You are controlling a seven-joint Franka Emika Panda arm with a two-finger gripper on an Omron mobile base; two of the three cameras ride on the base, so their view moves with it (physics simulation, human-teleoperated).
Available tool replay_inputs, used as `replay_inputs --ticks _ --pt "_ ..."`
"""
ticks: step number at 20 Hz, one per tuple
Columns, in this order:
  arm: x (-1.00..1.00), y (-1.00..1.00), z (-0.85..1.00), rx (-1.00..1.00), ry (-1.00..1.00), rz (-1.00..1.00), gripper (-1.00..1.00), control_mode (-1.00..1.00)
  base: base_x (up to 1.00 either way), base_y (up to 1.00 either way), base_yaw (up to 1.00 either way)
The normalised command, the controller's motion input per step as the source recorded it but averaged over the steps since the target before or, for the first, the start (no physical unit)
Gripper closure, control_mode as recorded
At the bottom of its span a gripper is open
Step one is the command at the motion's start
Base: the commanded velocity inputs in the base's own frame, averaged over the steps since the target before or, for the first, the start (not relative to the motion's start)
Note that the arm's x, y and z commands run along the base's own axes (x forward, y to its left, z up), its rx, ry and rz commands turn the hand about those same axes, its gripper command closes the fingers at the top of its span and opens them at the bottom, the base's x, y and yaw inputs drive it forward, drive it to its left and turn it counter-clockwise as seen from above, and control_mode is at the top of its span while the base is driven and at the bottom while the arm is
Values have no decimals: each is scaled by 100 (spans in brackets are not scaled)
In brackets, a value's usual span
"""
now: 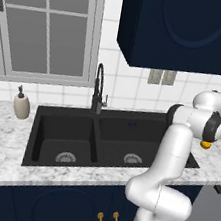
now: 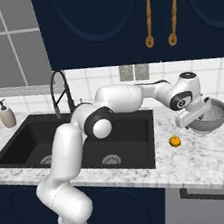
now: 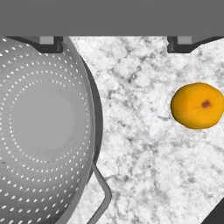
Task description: Put the colander in the sink, put the tangerine, mango in the colander, and turn on the sink faucet and pour water over the colander.
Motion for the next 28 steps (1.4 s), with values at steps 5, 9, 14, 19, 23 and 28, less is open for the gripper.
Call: replay_inputs --ticks 5,9,14,19,23,28 --pt "23 0 -22 0 0 1 -100 -100 0 0 0" --pt "18 0 -1 0 -5 0 -100 -100 0 0 0" --pt "14 0 -6 0 -6 0 -100 -100 0 0 0" --pt "15 0 -26 0 0 1 -100 -100 0 0 0" --pt "14 0 -25 0 0 1 -100 -100 0 0 0" --pt "5 0 -20 0 0 2 -100 -100 0 0 0"
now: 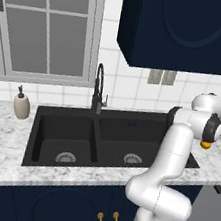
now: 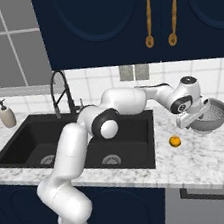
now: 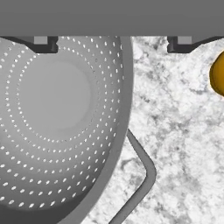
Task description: Put the colander in the sink, put the tangerine, mango in the colander, and turn on the sink faucet and pour water over the colander.
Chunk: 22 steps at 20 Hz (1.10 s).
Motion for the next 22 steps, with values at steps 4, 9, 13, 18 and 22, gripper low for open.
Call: replay_inputs --ticks 4,9,13,18,22 --pt "3 0 -11 0 0 1 -100 -100 0 0 0" --pt "12 0 -2 0 0 1 -100 -100 0 0 0" --pt "29 0 0 0 0 1 -100 -100 0 0 0" --pt "19 0 -2 0 0 2 -100 -100 0 0 0" --pt "3 0 -16 0 0 2 100 -100 0 0 0"
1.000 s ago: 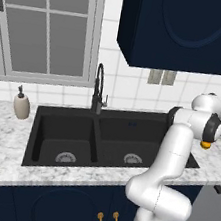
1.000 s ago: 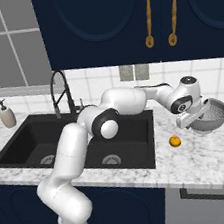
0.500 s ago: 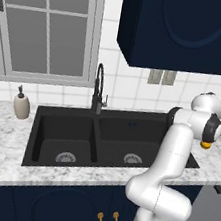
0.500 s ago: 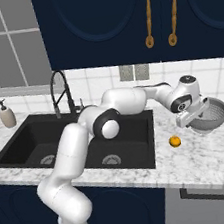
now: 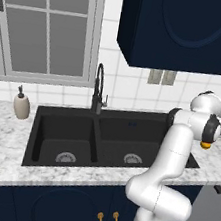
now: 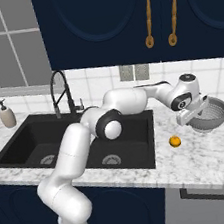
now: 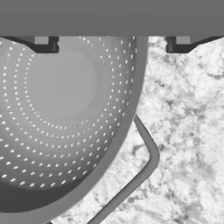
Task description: Put the colander in the sink, put the tangerine, mango in the colander, and turn on the sink faucet and pour water over the colander.
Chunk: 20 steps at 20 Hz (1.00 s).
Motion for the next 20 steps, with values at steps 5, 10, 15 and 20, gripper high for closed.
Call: replay_inputs --ticks 5,10,15,20 --pt "0 0 -31 0 0 1 100 -100 0 0 0" --pt "0 0 -13 0 0 0 100 -100 0 0 0" --pt "0 -1 0 0 0 1 100 -100 0 0 0" --pt "-37 -25 0 0 -6 2 100 -100 0 0 0"
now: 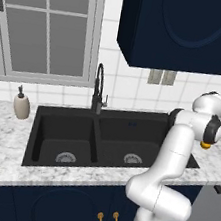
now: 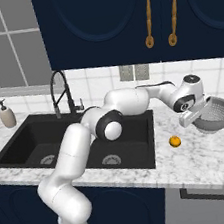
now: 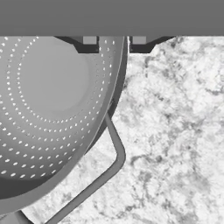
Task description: Put the colander in the sink, put the tangerine, mango in the colander, and turn on the sink faucet and pour water over the colander.
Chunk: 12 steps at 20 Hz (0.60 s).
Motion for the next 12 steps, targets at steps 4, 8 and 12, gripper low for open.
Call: replay_inputs --ticks 4,8,12 --pt "-42 -34 4 0 -7 0 100 -100 0 0 0" --pt "-44 -20 6 -1 -7 0 100 -100 0 0 0" --pt "-65 -4 37 -2 -9 0 100 -100 0 0 0"
